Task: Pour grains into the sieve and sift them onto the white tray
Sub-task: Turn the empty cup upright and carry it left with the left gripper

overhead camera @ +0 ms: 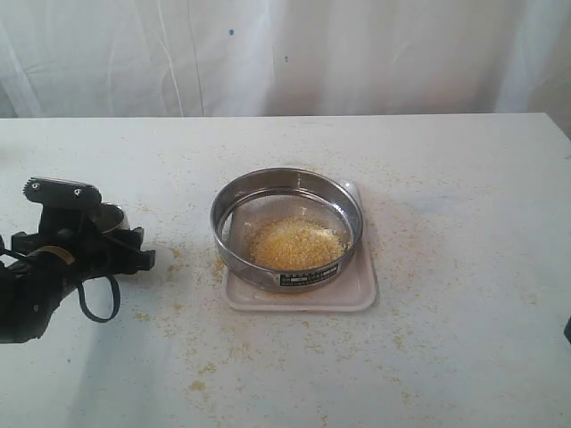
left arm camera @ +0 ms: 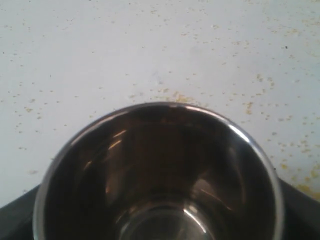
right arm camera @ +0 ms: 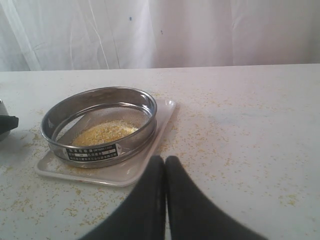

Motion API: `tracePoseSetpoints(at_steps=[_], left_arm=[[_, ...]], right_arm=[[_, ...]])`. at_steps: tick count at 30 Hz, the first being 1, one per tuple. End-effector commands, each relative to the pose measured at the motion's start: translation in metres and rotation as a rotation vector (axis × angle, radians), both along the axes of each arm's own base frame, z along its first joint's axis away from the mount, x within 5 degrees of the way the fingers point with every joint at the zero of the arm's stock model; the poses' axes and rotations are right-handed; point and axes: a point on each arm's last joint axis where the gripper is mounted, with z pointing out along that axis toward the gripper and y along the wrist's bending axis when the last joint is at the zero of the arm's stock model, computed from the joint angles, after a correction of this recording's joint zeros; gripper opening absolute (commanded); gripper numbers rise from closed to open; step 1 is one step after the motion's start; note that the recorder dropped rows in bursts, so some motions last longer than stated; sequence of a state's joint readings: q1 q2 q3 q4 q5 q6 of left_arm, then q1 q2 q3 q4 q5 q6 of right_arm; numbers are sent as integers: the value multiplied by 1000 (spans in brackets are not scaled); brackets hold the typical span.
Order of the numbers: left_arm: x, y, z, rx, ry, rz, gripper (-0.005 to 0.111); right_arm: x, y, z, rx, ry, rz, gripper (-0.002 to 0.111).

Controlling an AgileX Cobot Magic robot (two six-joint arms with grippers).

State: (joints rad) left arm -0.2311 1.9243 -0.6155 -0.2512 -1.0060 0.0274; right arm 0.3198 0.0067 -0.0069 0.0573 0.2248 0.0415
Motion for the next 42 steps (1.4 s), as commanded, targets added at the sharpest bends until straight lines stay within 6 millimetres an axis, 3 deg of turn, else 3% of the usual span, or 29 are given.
tracePoseSetpoints(at_steps=[1, 8, 18, 21, 26, 29, 42], left_arm=[[-1, 3, -7, -4, -7, 25, 5], [-1, 3, -10, -10, -16, 35, 43], [-1, 1, -12, 27, 0, -4, 48], [-1, 2, -10, 28, -17, 3, 60], [0, 3, -8, 27, -37, 17, 92], [1, 3, -5, 33, -78, 17, 103], [-19, 9, 7, 60, -133, 18, 105]], right_arm=[[0, 0, -2, -8, -7, -3, 0], [0, 0, -2, -8, -7, -3, 0], [0, 0, -2, -8, -7, -3, 0], [0, 0, -2, -8, -7, -3, 0], [0, 0, -2, -8, -7, -3, 0], [0, 0, -2, -8, -7, -3, 0], [0, 0, -2, -8, -7, -3, 0]])
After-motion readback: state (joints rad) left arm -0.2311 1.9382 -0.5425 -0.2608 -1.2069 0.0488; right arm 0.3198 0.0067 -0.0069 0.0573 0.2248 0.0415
